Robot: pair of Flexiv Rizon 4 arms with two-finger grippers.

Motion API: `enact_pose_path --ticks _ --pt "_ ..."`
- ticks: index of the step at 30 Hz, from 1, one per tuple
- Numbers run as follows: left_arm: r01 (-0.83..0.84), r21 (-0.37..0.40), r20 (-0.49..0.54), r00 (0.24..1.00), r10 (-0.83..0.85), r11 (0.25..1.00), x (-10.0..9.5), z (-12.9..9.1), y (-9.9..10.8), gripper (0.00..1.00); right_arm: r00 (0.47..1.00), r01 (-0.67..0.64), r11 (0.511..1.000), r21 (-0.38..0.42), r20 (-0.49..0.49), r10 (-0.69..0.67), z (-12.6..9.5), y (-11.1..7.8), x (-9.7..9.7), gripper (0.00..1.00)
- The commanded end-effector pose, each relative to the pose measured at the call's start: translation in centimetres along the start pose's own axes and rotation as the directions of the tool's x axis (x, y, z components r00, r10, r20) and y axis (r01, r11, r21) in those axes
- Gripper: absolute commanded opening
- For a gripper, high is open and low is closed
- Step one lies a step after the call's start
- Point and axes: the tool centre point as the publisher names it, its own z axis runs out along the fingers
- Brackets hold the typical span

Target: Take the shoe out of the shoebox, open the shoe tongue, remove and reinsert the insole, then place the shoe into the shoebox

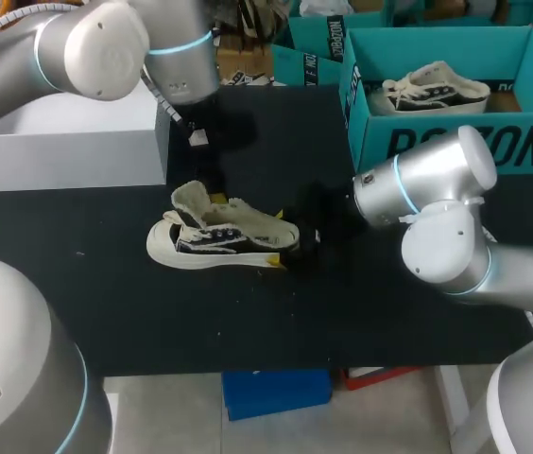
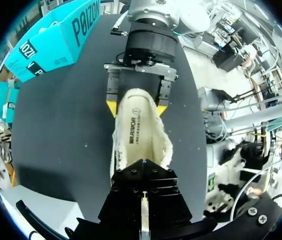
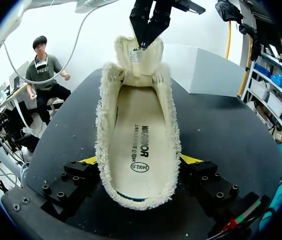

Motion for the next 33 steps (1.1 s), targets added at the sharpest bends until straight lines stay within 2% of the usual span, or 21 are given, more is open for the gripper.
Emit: enact_pose_path --ticks 1,22,33 --pt "-0.016 0.002 -0.065 0.998 0.016 1.0 -1.3 0.8 -0.4 0.0 1.0 -0.001 1.0 0.0 -0.001 0.001 0.0 0.0 -0.1 0.0" --pt "-0.027 -0.053 -0.129 0.992 0.02 0.998 0.2 3.7 -0.5 0.0 1.0 -0.001 1.0 0.0 -0.001 0.001 0.0 0.0 -0.1 0.0" --pt "-0.029 -0.045 -0.165 0.986 0.021 0.999 0.6 5.0 -0.4 0.0 1.0 -0.001 1.0 0.0 -0.001 0.001 0.0 0.0 -0.1 0.0"
